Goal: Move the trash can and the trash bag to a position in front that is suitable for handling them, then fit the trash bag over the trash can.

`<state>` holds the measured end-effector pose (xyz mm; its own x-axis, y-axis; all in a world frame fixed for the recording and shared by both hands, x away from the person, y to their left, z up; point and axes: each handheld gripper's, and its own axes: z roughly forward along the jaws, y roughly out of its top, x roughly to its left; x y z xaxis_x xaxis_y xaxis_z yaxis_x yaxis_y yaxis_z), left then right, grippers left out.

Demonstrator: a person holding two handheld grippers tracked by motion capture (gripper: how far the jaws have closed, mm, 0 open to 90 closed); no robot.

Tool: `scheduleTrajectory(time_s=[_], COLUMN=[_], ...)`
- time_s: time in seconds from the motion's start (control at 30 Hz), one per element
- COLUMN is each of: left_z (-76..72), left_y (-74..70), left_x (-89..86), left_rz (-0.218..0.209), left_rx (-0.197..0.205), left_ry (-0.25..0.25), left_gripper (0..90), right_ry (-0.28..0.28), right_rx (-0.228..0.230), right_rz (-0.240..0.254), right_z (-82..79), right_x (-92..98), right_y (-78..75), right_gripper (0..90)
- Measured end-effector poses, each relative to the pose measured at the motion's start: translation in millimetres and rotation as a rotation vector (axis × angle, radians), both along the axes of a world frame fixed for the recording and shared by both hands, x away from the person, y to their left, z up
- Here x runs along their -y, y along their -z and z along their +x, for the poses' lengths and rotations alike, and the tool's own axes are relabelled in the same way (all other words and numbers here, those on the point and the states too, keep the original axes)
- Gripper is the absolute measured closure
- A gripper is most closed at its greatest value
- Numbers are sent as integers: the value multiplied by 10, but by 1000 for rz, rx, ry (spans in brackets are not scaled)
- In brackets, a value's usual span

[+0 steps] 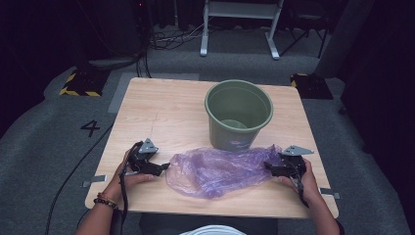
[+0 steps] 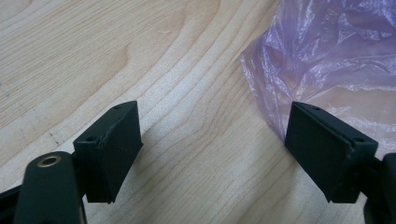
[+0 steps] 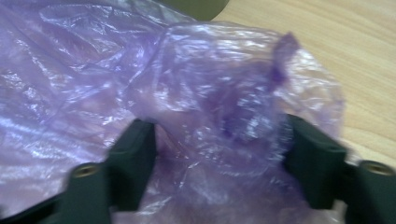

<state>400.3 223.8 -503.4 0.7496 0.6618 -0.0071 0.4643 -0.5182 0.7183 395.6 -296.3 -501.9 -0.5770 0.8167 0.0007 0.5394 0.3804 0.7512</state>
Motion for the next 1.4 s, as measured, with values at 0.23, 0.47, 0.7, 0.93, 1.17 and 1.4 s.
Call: scheduleTrajectory(time_s=[0.23,0.47,0.7,0.93,1.17,1.4], left_z=[-8,-13,-16,-11,-40,-132], left_y=[0,0,-23,-222,-501,-675], left_x=[-41,-43,-141,-175,-125,153], left_rz=[-2,4,-14,-74,-179,-152], left_rx=[-1,-1,-3,60,101,134], left_ry=[31,30,-14,-43,-19,75], left_gripper=[187,177,173,199,188,181], right_ry=[-23,-43,-58,-94,-137,-184], right_rx=[15,13,80,210,312,386], right_rz=[37,39,57,92,99,108], right_z=[13,0,-61,-147,-245,-260], right_x=[80,97,129,133,54,-75], right_y=[-1,-3,-39,-269,-530,-804], right_gripper=[715,805,848,851,852,852])
